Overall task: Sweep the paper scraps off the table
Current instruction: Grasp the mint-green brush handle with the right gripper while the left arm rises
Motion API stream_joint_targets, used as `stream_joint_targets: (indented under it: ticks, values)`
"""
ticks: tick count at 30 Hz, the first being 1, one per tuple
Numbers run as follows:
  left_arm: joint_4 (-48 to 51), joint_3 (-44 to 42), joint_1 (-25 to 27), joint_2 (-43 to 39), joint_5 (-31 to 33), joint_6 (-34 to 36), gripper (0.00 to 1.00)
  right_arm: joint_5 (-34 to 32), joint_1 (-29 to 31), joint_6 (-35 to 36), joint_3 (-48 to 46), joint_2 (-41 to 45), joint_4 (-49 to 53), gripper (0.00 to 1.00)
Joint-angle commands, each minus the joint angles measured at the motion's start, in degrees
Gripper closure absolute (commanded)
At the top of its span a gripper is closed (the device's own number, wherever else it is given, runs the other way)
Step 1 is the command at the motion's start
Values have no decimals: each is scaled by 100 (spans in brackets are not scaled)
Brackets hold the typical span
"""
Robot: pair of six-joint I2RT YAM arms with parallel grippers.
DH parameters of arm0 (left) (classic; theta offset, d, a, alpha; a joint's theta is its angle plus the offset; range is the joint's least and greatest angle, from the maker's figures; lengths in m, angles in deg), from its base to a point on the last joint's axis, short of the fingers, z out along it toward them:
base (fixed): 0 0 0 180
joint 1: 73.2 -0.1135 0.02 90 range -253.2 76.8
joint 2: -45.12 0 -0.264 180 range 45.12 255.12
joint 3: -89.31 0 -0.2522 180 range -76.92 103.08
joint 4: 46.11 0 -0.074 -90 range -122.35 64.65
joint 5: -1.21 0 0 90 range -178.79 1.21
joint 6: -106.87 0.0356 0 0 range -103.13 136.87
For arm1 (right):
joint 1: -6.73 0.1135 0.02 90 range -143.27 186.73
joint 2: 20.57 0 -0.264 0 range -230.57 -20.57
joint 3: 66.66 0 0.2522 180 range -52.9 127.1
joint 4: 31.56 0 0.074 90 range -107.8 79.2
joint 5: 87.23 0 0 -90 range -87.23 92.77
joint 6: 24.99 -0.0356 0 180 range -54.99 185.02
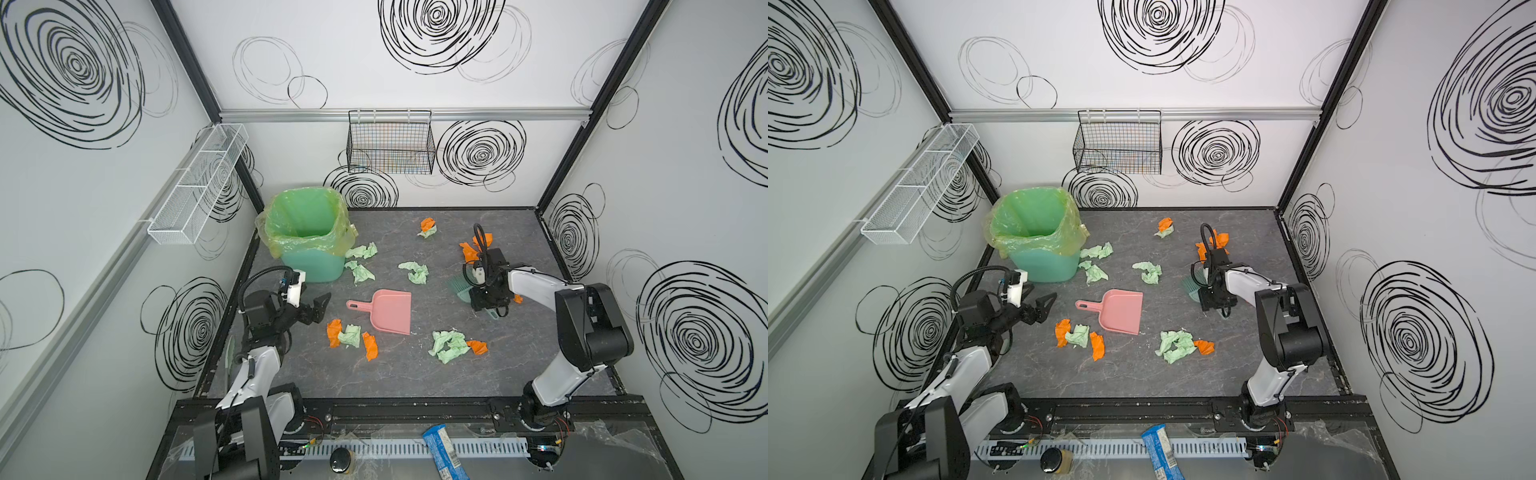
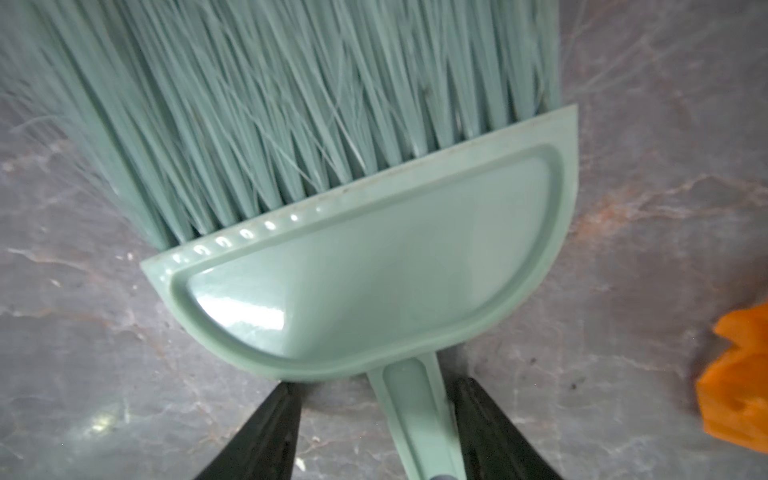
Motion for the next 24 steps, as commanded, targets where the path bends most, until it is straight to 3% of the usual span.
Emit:
stream_joint_targets:
  ticks: [1,11,15,24]
  values:
    - [-100,135,-53,25,-113,76,4,171,187,43,71,-112,198,42]
    - [-87,136,-52,-6,-120,76,4,408,408,-126,-73,107,-85,62]
    - [155,135,-119,-211,-402,159,3,384,447,-215,-113,106,-179,74]
    - [2519,1200,-66,-1186,-1392,1167,1,205,624,-435,-220,959,-152,82]
